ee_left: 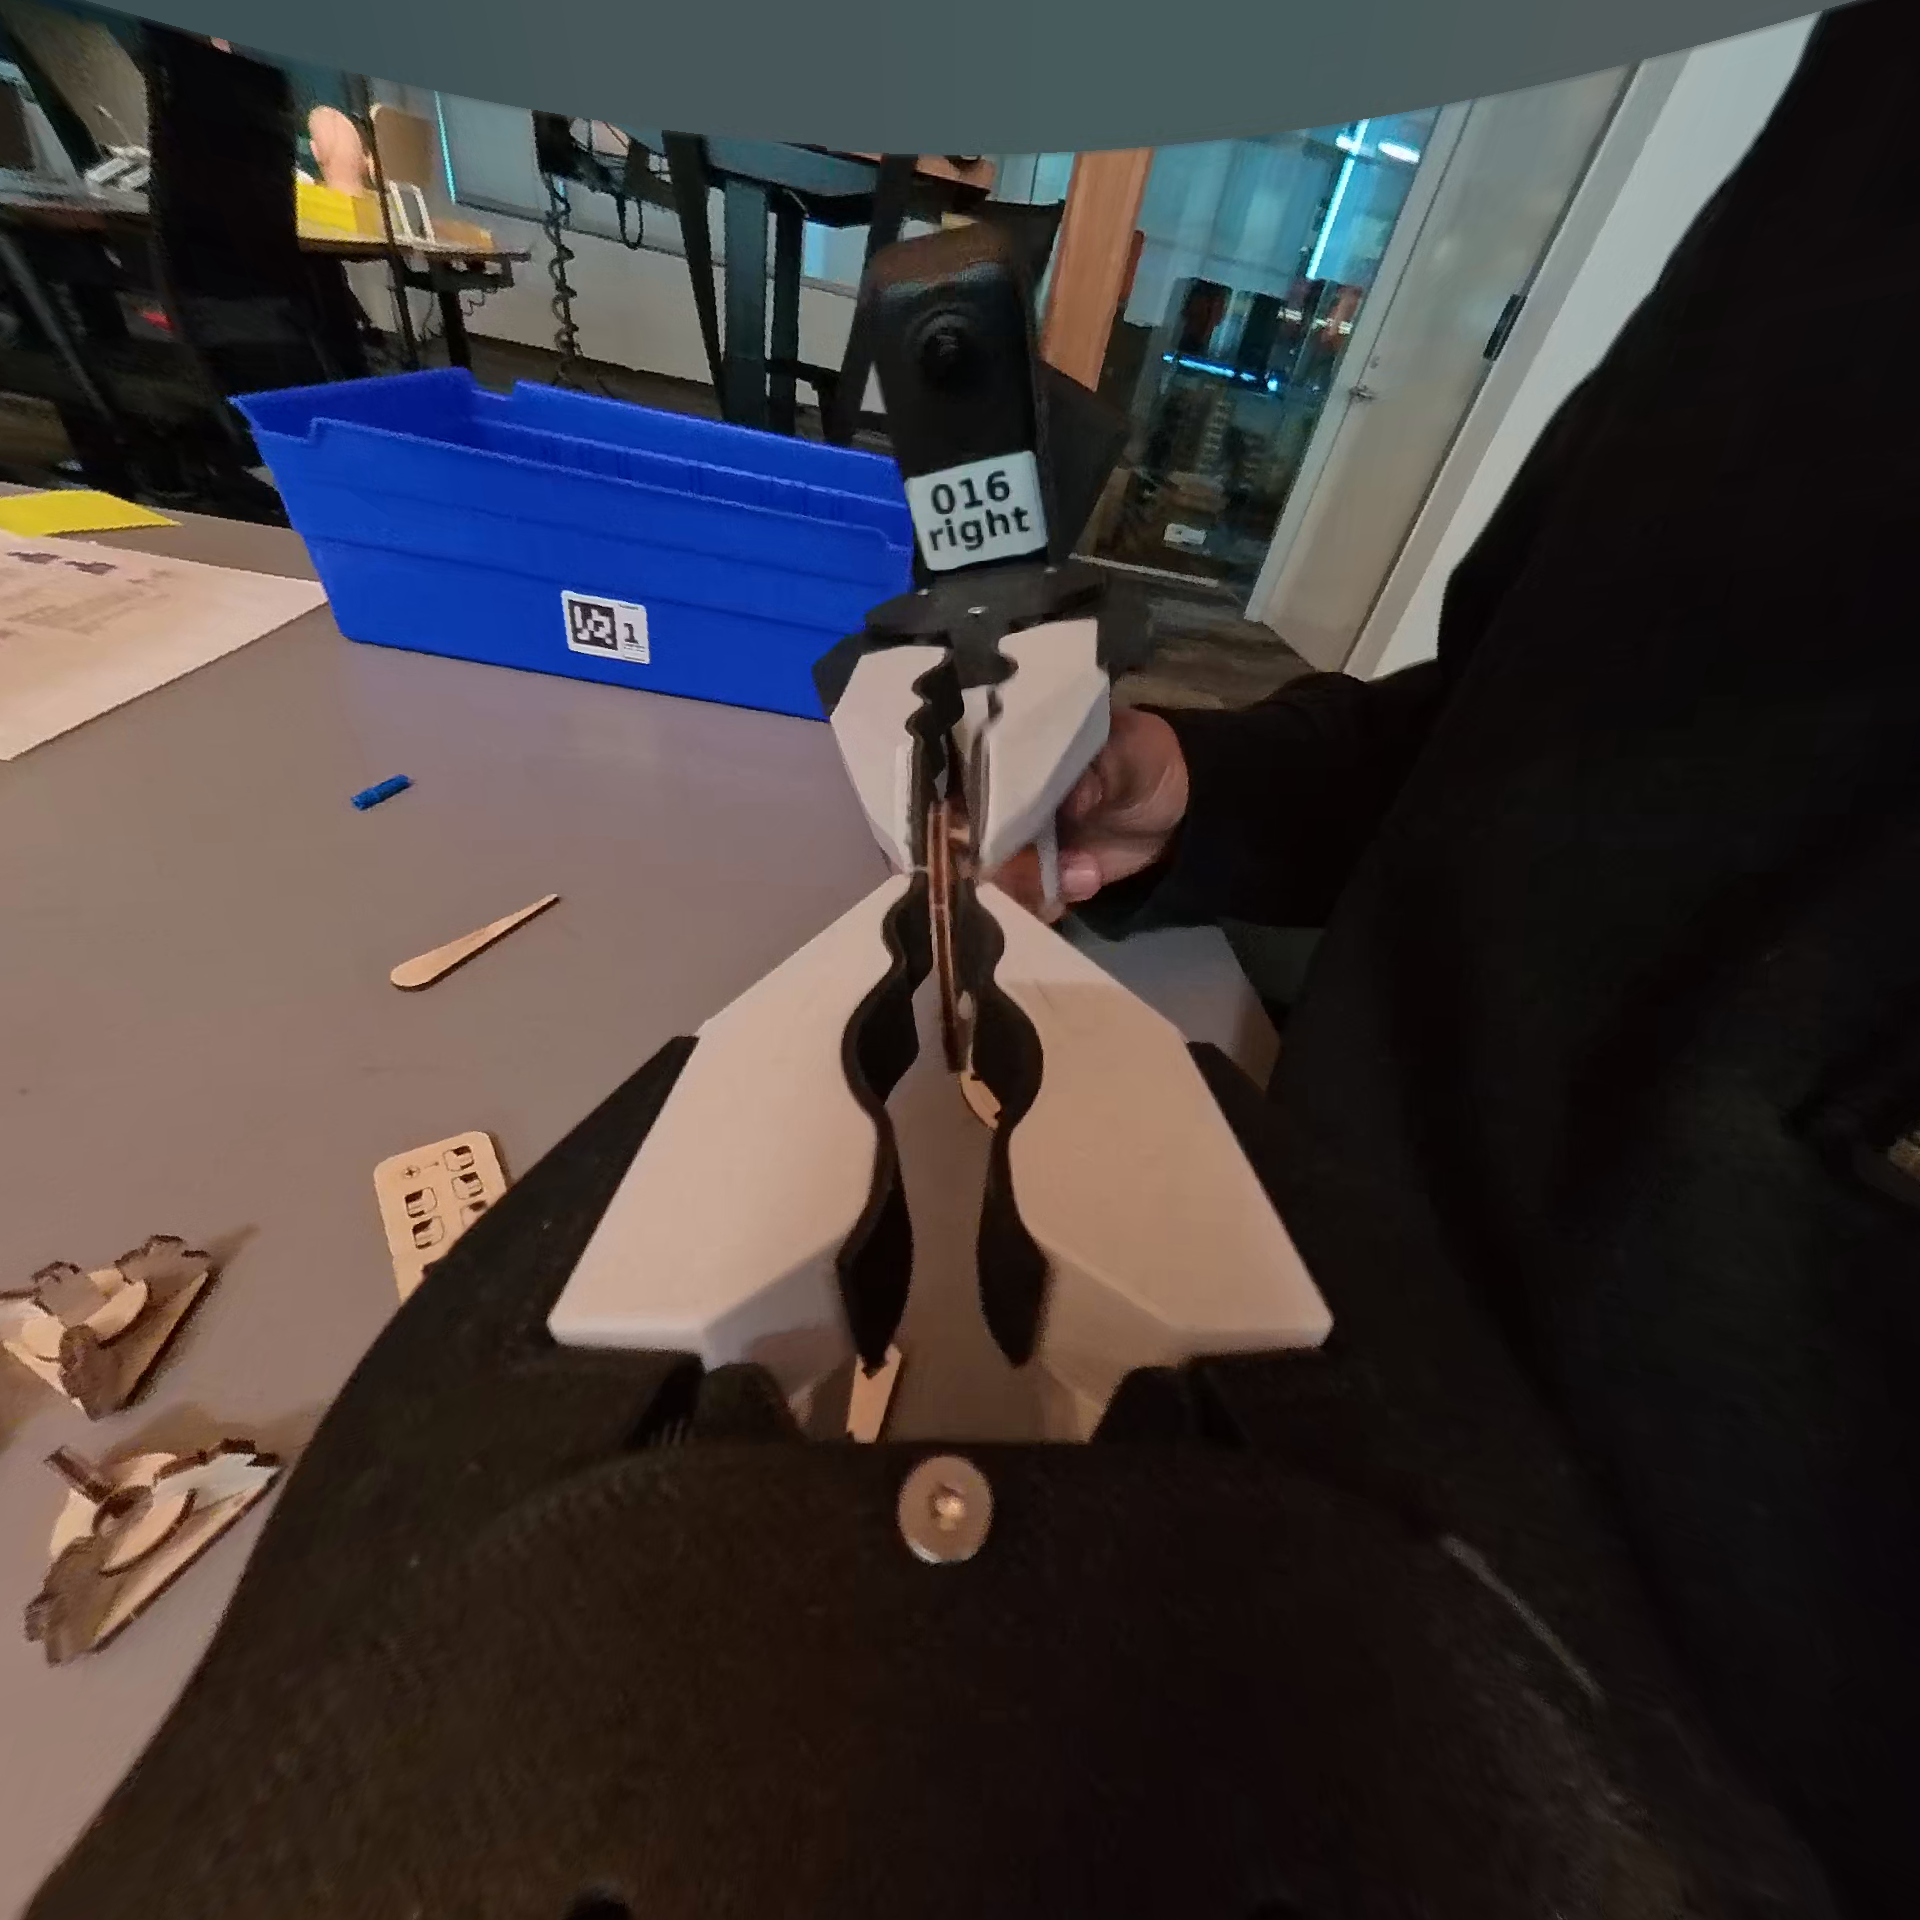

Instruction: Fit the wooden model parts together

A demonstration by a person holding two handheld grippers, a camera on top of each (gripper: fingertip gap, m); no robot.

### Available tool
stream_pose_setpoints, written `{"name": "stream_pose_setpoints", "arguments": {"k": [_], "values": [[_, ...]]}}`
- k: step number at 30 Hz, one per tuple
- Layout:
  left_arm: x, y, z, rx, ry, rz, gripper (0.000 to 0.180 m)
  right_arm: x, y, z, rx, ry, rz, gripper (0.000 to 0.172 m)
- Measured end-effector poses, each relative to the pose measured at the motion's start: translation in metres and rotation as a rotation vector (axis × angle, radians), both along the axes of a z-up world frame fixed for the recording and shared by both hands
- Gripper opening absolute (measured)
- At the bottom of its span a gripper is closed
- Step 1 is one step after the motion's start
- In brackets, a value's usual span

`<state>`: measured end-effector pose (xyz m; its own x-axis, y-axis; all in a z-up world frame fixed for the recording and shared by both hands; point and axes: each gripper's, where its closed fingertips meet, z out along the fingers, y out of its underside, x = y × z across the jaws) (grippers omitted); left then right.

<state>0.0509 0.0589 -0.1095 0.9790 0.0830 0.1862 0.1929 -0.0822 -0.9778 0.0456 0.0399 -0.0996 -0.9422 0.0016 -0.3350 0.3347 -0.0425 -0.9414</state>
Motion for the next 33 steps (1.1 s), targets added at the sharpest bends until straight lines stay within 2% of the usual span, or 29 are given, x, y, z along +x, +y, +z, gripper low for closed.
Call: {"name": "stream_pose_setpoints", "arguments": {"k": [2, 6, 14, 19, 24, 27, 29, 33], "values": [[-0.001, 0.001, 0.0, 0.015, -0.04, -0.014, 0.001, -0.002, 0.001, -0.001, 0.03, 0.038, -0.029, 0.005], [-0.004, 0.004, 0.006, 0.05, -0.119, -0.026, 0.001, -0.006, 0.005, 0.006, -0.011, -0.04, -0.022, 0.005], [-0.005, 0.0, 0.006, 0.08, -0.208, -0.049, 0.001, -0.006, 0.006, 0.01, -0.005, -0.052, -0.037, 0.008], [-0.012, 0.0, -0.003, 0.082, -0.368, -0.06, 0.001, -0.013, 0.012, 0.008, -0.001, -0.051, -0.092, 0.015], [-0.021, 0.002, -0.035, -0.023, -0.616, -0.043, 0.001, -0.026, 0.02, -0.016, 0.137, 0.006, -0.211, 0.025], [-0.022, 0.002, -0.048, -0.043, -0.763, -0.059, 0.001, -0.027, 0.023, -0.037, 0.251, 0.017, -0.222, 0.026], [-0.023, 0.001, -0.05, -0.055, -0.783, -0.052, 0.001, -0.026, 0.022, -0.047, 0.315, -0.011, -0.21, 0.026], [-0.019, 0.004, -0.063, -0.168, -0.729, -0.027, 0.001, -0.026, 0.023, -0.076, 0.479, -0.098, -0.197, 0.022]]}}
